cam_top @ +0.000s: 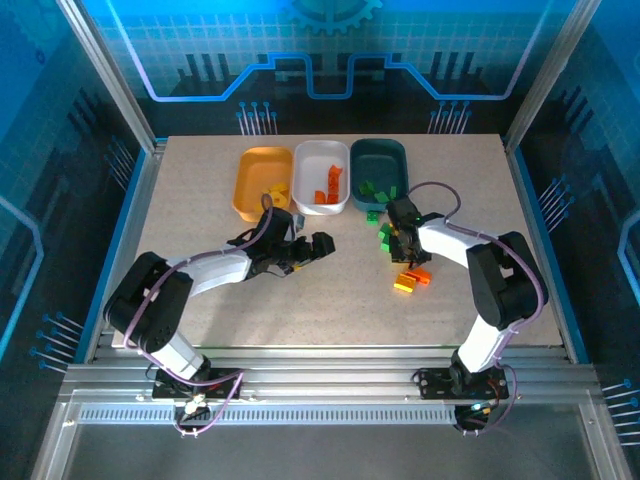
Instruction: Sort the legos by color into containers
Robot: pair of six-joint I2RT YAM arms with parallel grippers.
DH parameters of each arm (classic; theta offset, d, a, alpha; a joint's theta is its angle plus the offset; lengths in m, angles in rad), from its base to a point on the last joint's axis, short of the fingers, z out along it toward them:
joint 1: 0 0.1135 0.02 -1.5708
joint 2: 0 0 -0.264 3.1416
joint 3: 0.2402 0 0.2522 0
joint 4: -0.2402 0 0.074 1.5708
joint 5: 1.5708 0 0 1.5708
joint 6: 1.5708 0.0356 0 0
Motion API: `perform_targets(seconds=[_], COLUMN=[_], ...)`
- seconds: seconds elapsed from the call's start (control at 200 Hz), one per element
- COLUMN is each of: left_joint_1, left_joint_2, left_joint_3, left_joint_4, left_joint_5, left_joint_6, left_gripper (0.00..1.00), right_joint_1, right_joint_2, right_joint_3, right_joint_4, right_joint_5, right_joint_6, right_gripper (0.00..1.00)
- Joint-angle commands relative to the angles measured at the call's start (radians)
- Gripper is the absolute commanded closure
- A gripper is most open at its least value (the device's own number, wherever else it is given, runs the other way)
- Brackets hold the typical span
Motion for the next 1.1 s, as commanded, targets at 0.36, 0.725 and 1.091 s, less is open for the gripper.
perform_targets(seconds=[0.36,0.725,1.091], left_joint_1=[0.340,0.402,0.419], left_joint_2=[-0.201,-0.552,-0.650], left_joint_3=[-0.166,-0.219,-0.292], left_joint_4=[-0.064,-0.309,-0.255], left_joint_5=[-0.105,-0.213,-0.077], left_joint_6=[-0.162,-0.064,-0.019], left_gripper=[0.01,0.01,0.01], right_joint_1=[0.279,0.412,0.394], right_joint_2=[-0.225,0.416,0.931], right_joint_3=[0.099,0.803,1.638], right_joint_4=[0.039,0.192,-0.182], right_joint_5=[0.020,-0.109,-0.155], right_joint_6=[0.027,-0.131,-0.200], right_gripper=[0.66,0.68,0.41])
